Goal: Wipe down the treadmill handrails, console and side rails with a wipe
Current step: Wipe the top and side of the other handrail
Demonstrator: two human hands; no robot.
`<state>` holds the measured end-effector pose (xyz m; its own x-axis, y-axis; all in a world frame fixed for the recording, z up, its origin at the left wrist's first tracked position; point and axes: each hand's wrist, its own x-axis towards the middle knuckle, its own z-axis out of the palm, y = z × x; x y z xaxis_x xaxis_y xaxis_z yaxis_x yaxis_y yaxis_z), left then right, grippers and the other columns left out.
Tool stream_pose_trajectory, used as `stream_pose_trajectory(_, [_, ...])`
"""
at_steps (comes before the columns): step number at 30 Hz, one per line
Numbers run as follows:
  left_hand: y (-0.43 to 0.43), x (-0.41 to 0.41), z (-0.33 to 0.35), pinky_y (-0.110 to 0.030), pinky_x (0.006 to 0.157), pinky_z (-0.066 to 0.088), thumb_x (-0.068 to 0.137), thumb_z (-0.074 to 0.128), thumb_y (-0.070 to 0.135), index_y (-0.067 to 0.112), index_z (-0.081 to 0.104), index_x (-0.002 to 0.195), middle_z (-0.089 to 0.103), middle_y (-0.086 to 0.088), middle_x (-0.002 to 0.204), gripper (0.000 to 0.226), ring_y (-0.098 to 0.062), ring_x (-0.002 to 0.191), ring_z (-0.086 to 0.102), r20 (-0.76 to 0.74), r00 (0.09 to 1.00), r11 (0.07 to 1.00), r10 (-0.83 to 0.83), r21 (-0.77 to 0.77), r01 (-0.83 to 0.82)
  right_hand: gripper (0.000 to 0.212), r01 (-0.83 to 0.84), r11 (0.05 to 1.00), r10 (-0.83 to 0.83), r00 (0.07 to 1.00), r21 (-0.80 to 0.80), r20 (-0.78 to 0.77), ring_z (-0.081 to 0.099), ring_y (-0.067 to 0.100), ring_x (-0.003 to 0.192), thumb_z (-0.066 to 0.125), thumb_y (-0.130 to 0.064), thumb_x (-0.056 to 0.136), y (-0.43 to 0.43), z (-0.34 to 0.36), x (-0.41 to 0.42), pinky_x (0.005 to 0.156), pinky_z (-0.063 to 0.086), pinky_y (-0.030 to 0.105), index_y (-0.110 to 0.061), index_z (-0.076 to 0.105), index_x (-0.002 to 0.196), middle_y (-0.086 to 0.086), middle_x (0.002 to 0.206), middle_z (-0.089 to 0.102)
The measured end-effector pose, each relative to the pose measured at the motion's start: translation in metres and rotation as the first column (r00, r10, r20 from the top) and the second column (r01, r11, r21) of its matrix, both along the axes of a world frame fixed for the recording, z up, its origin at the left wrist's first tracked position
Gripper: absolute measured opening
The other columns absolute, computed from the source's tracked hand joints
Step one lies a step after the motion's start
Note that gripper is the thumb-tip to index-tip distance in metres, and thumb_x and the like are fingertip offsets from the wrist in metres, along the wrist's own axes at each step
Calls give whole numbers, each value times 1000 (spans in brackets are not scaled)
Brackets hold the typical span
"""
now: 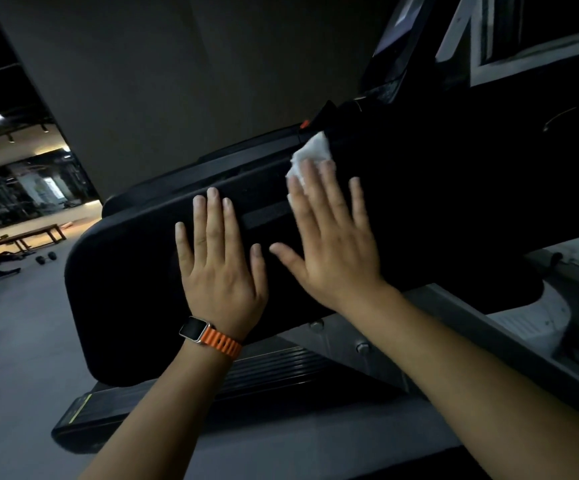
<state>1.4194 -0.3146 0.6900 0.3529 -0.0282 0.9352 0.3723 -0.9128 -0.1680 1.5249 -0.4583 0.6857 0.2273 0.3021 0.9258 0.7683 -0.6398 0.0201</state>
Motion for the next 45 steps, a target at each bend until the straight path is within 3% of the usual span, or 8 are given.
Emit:
stream_pose_trajectory(6, [-3, 4, -1, -58, 126, 14, 104, 45, 32, 0, 30, 158, 21, -18, 168, 65, -31, 158, 14, -1, 1000, 1000, -18, 1, 18, 76, 122, 978, -105, 988, 170, -110, 7, 33, 161, 26, -60, 109, -36, 6, 32, 128, 8, 59, -11, 16, 167, 13, 174, 10])
stream_pose_trajectory(10, [-8, 7, -1, -58, 126, 15, 104, 44, 32, -1, 30, 158, 22, -19, 168, 64, -32, 158, 15, 4, 999, 999, -34, 20, 34, 80, 33, 995, -21, 993, -97, 118, 12, 33, 161, 37, -62, 107, -20, -34, 18, 128, 13, 59, -12, 18, 166, 12, 173, 10])
stream_pose_trajectory(15, [-9, 10, -5, -55, 127, 13, 105, 43, 32, 0, 30, 158, 21, -17, 168, 64, -31, 158, 14, -1, 1000, 999, -19, 35, 19, 81, 123, 981, -111, 990, 154, -81, 8, 36, 161, 35, -60, 108, -35, -51, 29, 128, 9, 62, -9, 12, 166, 15, 173, 7])
stream_pose_trajectory(19, [-7, 12, -8, -55, 126, 14, 106, 39, 33, 0, 29, 159, 20, -17, 168, 63, -30, 158, 14, -3, 1000, 998, -8, 70, 8, 88, 51, 993, -39, 993, -110, 108, 5, 31, 162, 39, -65, 105, -19, -90, 16, 128, 8, 61, -15, 3, 168, 11, 175, 4])
stream_pose_trajectory(29, [-7, 11, -11, -54, 127, 13, 106, 39, 32, 1, 29, 159, 20, -17, 168, 62, -30, 158, 13, -6, 1000, 998, -14, 59, 14, 79, 56, 994, -51, 997, -98, 59, 1, 30, 162, 32, -64, 107, -34, -123, 27, 128, 2, 60, -19, 9, 167, 4, 176, -5])
stream_pose_trajectory(33, [-9, 11, -11, -54, 127, 13, 106, 40, 31, 0, 29, 159, 19, -17, 168, 62, -31, 158, 13, 1, 1000, 998, -20, 56, 19, 77, 91, 986, -74, 990, 137, -120, 8, 38, 161, 31, -59, 108, -49, -124, 31, 128, 7, 61, -11, 14, 166, 12, 174, 7])
stream_pose_trajectory(39, [-8, 11, -12, -54, 127, 13, 106, 40, 30, 0, 30, 158, 20, -17, 168, 62, -31, 158, 14, 7, 1000, 998, -22, 59, 22, 83, -15, 992, 21, 999, -128, 49, 5, 28, 162, 46, -59, 104, -18, -167, 14, 129, 4, 56, -17, 12, 167, 4, 176, 4])
stream_pose_trajectory(45, [-9, 13, -13, -55, 127, 13, 106, 38, 31, 0, 30, 158, 20, -17, 168, 61, -31, 158, 14, 19, 1000, 998, -21, 53, 20, 82, 123, 991, -122, 992, -47, 18, 6, 31, 162, 45, -55, 105, -55, -185, 47, 129, 4, 59, -18, 7, 168, 5, 176, 1])
